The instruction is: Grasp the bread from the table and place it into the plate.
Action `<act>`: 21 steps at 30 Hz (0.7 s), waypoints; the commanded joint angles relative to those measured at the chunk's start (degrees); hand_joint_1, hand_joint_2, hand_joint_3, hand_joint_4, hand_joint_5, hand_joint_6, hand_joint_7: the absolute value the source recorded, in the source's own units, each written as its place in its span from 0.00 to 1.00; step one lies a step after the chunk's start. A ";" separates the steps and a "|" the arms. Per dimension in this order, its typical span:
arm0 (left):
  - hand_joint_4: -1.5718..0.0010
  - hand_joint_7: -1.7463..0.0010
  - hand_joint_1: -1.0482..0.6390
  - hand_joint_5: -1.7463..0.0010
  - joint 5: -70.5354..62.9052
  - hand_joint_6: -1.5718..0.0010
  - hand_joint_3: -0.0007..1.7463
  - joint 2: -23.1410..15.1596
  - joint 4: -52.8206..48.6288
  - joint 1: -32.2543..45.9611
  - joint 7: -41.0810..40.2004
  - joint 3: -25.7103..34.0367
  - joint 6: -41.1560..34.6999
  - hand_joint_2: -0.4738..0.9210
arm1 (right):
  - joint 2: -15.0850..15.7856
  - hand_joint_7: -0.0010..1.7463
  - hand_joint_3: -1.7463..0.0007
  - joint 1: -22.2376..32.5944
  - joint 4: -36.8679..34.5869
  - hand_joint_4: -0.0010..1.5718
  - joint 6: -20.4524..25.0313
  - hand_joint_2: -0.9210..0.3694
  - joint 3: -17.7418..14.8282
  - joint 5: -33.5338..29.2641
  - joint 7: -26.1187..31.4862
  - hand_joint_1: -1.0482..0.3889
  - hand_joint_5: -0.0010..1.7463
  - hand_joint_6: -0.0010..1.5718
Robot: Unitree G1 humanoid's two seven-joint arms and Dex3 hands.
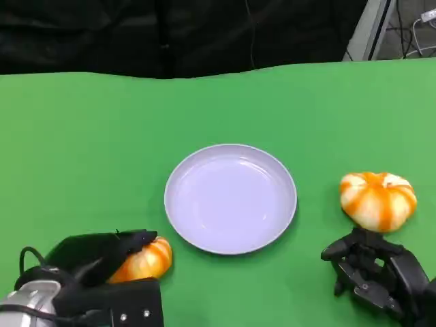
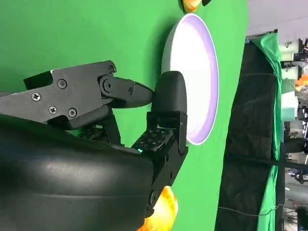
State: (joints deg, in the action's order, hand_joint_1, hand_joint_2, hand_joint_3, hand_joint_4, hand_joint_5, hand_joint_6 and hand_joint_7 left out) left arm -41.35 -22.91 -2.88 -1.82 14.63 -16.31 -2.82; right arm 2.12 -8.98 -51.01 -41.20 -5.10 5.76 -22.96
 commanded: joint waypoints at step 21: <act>0.67 0.26 0.58 0.00 -2.04 0.60 0.10 0.75 -14.71 -0.40 -31.77 -0.95 11.84 1.00 | 0.51 0.63 0.74 0.33 0.13 0.42 0.46 0.00 -0.14 0.35 0.13 0.55 1.00 0.46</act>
State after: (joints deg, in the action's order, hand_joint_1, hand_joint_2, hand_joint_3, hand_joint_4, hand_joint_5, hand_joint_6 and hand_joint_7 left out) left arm -43.28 -21.60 -16.51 -2.56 -13.88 -17.74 7.80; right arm 2.12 -8.89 -50.80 -41.08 -5.09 5.80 -23.01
